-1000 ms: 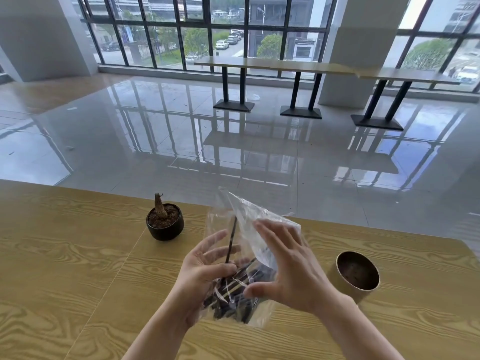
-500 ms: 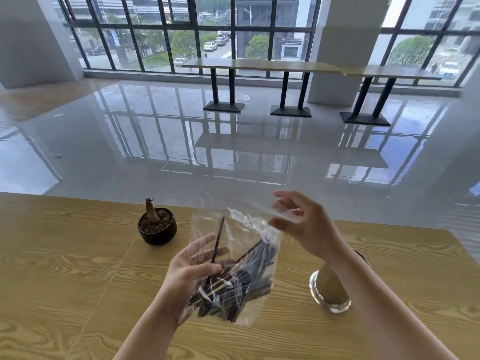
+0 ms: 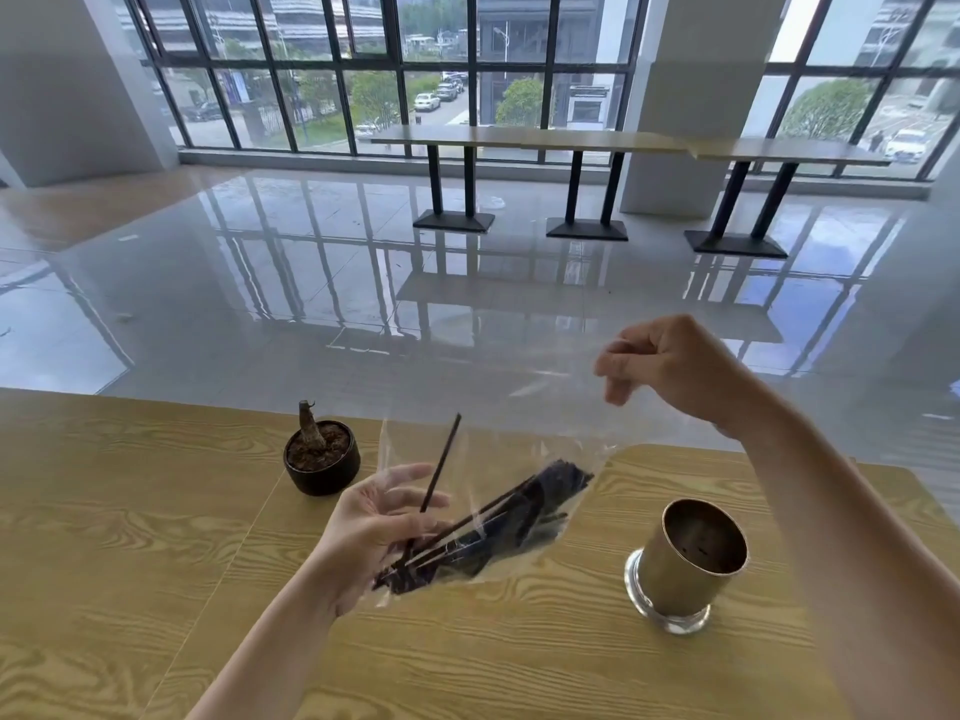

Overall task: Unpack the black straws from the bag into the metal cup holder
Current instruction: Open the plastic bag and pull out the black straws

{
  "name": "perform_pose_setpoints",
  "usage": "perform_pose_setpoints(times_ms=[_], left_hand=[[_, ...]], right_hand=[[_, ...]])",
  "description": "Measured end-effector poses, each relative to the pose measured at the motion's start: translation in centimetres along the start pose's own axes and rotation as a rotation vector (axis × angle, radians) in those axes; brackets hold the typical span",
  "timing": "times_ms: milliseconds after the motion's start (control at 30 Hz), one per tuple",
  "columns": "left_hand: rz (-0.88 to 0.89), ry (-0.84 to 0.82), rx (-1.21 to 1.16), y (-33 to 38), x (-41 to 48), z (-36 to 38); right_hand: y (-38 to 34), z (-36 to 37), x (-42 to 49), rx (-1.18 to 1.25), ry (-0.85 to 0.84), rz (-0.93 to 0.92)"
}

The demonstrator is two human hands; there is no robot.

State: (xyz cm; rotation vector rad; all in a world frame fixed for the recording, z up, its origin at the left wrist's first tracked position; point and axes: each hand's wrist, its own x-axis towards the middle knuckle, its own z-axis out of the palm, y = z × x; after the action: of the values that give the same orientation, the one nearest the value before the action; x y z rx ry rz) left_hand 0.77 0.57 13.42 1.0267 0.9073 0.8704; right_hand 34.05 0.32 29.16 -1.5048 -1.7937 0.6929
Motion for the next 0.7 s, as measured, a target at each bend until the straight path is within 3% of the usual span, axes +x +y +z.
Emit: perform_pose_setpoints(times_ms=[200,300,400,467,533,600,633,700], left_hand=[[0.029,0.151,0.25,-0.9,1.1,-2.1],[0.006,0.197,0.318,-1.7,1.4,-2.6],[0.043,0.466,0.542,-1.6,0.9,-1.3],[0.246,0.76,0.744,-1.4,-0.2,0.2],[0.82,0.866,0.921,-0.9,-2.0,2.5],[1.295,0.593,1.064,-0.5,-3.1,5.5],[1.358,0.429,1.118,-0.1,-3.1,7.1],[1.22,0.259,1.203,1.2,-2.0,9.7]], right_hand=[[-2.3,-0.7,0.1,0.149,-0.269,0.064],[-3.0,-0.2,0.2,0.167,-0.314,0.069],[-3.7,0.8,0.8,0.155,-0.284,0.086],[-4.1,1.6,1.3,0.135,-0.269,0.097],[-4.5,2.4,1.7,0.102,-0.277,0.097],[-4.7,3.2,2.0,0.079,-0.288,0.106],[-4.8,3.5,2.1,0.071,-0.295,0.114],[-5.0,4.0,2.2,0.053,-0.319,0.117]])
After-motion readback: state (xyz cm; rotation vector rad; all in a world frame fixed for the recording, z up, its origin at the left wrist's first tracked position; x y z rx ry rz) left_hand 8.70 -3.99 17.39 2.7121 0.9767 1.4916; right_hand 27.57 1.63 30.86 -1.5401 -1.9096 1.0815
